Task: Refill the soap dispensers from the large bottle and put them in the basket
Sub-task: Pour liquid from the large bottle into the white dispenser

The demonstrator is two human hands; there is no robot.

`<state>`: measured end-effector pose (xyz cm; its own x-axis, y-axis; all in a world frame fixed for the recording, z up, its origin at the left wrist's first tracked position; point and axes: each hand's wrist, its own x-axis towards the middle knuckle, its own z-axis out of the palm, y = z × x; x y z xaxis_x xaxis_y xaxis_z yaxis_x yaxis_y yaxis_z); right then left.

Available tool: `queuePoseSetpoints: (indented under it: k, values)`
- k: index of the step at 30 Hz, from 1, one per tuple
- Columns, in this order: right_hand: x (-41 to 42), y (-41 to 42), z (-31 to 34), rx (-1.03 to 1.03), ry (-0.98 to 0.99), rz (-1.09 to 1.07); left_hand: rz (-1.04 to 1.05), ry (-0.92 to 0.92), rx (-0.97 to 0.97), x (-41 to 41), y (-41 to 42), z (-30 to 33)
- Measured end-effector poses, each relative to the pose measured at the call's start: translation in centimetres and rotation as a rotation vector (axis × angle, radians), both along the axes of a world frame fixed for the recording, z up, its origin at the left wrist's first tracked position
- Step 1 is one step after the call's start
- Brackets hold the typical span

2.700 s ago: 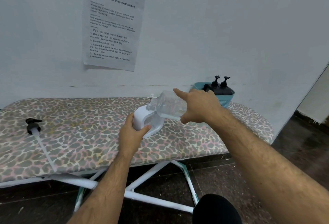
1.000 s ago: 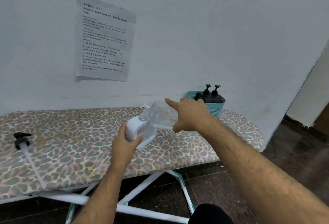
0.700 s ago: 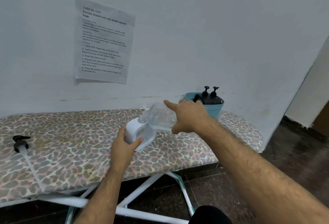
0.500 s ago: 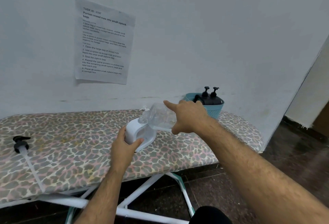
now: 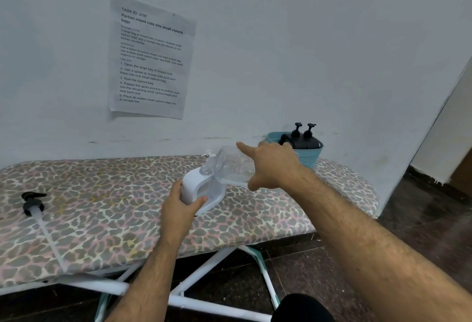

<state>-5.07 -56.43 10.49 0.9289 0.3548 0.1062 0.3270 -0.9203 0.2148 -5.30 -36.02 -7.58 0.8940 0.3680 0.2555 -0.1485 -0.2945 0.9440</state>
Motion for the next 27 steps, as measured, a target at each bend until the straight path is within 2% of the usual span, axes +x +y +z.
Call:
queuePoseSetpoints:
  k: [27]
  values:
    - [0.13, -0.02, -0.33, -0.017, -0.023, -0.007, 0.003, 0.008, 0.001, 0.27, 0.11, -0.45]
